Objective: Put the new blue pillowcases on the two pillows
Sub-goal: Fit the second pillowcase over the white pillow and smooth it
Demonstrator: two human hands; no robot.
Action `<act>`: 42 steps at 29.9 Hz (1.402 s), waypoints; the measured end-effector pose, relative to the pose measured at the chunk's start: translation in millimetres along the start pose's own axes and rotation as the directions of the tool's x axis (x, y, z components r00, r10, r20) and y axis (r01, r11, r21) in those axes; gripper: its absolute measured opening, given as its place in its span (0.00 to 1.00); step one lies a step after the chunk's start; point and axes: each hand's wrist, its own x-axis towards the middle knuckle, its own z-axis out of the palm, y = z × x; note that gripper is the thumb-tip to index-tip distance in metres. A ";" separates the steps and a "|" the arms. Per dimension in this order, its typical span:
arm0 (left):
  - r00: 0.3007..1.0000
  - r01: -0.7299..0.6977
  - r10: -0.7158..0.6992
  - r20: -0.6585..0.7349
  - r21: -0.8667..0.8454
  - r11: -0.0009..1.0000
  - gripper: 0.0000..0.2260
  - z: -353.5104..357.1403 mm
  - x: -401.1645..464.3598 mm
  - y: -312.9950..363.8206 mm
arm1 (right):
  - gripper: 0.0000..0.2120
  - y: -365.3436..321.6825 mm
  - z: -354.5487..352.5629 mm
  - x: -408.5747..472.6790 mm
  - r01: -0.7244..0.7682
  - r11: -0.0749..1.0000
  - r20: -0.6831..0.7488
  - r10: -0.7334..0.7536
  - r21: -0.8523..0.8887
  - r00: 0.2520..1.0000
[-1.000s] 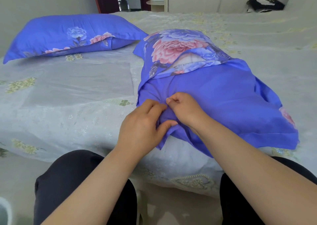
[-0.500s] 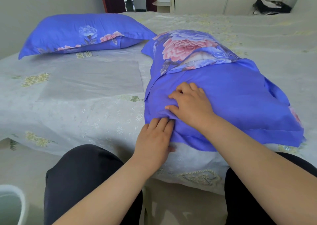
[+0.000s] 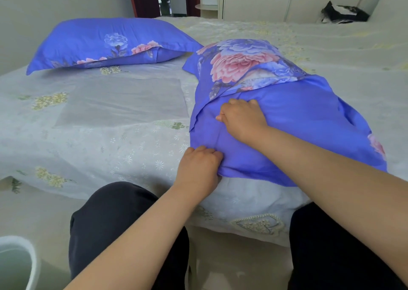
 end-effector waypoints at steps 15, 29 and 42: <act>0.946 0.077 -0.102 -0.307 -0.091 0.993 0.12 -3.5 -4.4 6.4 | 0.36 18.3 -31.0 42.0 0.054 0.993 0.169 -0.035 -0.108 0.985; 0.973 -0.062 0.016 -0.230 -0.197 0.978 0.07 -17.4 8.3 -17.4 | 0.19 53.5 -50.1 87.0 -0.081 0.996 0.016 0.081 0.023 0.997; 0.780 0.625 -0.386 0.493 -0.582 0.521 0.29 -29.7 9.0 -32.4 | 0.26 92.0 -68.2 69.5 -0.162 0.967 0.495 0.046 0.196 0.868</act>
